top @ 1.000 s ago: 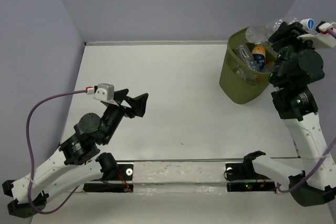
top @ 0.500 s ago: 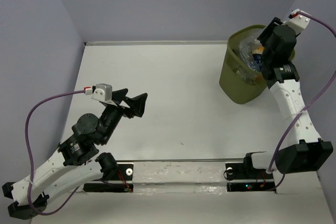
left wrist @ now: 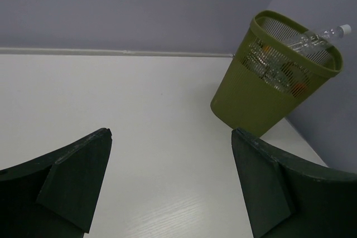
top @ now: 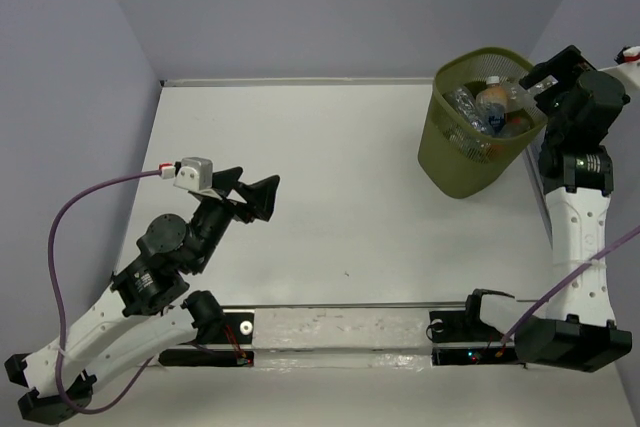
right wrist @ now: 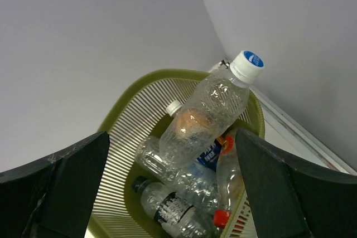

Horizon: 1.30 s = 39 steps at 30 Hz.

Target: Put the plastic bottles in the bin

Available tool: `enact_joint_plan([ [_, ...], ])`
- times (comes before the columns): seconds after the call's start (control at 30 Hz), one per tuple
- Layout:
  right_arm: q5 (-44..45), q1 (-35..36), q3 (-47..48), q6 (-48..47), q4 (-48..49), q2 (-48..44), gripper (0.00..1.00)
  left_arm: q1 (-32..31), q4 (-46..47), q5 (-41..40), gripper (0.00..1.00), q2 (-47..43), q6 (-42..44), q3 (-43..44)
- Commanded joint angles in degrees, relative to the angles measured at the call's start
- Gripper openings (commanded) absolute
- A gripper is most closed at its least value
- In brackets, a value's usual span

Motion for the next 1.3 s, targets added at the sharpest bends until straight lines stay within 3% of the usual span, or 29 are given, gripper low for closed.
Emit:
enact_joint_plan([
  [0.0, -3.07, 0.05, 3.56, -1.54, -2.54, -2.46, 1.00, 1.55, 3.63, 1.24, 0.98, -0.02, -0.28, -0.38],
  [0.1, -6.13, 0.05, 4.81, -1.11, -3.61, -3.94, 0.91, 2.34, 3.80, 1.77, 0.99, 0.07, -0.37, -0.38],
  [0.17, -8.34, 0.05, 4.98, -0.75, -3.78, -5.53, 0.71, 2.70, 3.89, 1.77, 0.99, 0.07, -0.45, -0.55],
  [0.2, -11.40, 0.05, 5.68, -0.58, -4.48, -7.01, 0.59, 2.96, 3.98, 1.77, 0.99, 0.24, -0.54, -0.47],
  [0.23, -13.95, 0.05, 6.04, -0.14, -4.92, -7.64, 0.30, 3.13, 4.06, 1.94, 0.99, 0.33, -0.54, -0.55],
  [0.27, -17.02, 0.05, 6.39, 0.12, -5.71, -8.34, 0.16, 3.40, 4.24, 2.29, 0.99, 0.42, -0.63, -0.64],
  [0.3, -25.75, 0.05, 6.48, 0.39, -5.89, -9.04, 0.04, 3.57, 4.42, 2.82, 0.99, 0.51, -0.54, -0.64],
  [0.4, -38.89, 0.05, 4.38, 3.19, -3.72, -12.99, 0.00, 5.07, 5.21, 5.89, 0.99, 0.42, -0.63, -0.90],
  [0.47, -48.76, 0.05, -0.34, 5.99, -1.51, -17.54, 0.00, 5.86, 5.64, 6.95, 0.99, -0.02, -0.63, -1.17],
  [0.7, -58.25, 0.05, -5.65, 6.98, -1.14, -31.36, 0.01, 7.27, 7.67, 7.92, 0.99, -2.04, -0.72, -2.22],
  [0.77, -59.59, 0.05, -5.56, 7.24, -1.41, -33.57, 0.23, 7.53, 7.58, 8.09, 0.99, -1.87, -0.80, -2.22],
  [0.8, -58.37, 0.05, -5.56, 7.42, -2.02, -35.75, 0.38, 7.88, 7.58, 8.27, 0.99, -1.69, -0.81, -2.05],
  [0.83, -56.79, 0.05, -5.56, 7.51, -2.37, -36.99, 0.58, 8.06, 7.67, 8.44, 0.99, -1.60, -0.89, -1.96],
  [0.87, -55.30, 0.05, -5.56, 7.25, -2.81, -37.96, 0.93, 8.15, 7.76, 8.71, 0.99, -1.60, -1.24, -1.96],
  [0.9, -52.15, 0.05, -5.30, 6.81, -3.86, -39.71, 0.99, 8.23, 7.84, 8.71, 0.99, -1.78, -1.42, -1.79],
  [1.13, -45.27, 0.05, -5.38, 3.73, -6.86, -42.53, 1.00, 8.23, 9.77, 12.39, 0.99, -3.36, -2.04, 0.76],
  [1.27, -44.30, 0.05, -5.30, 3.82, -6.68, -42.71, 1.00, 8.23, 6.63, 9.60, 0.99, -1.34, -2.04, 3.57],
])
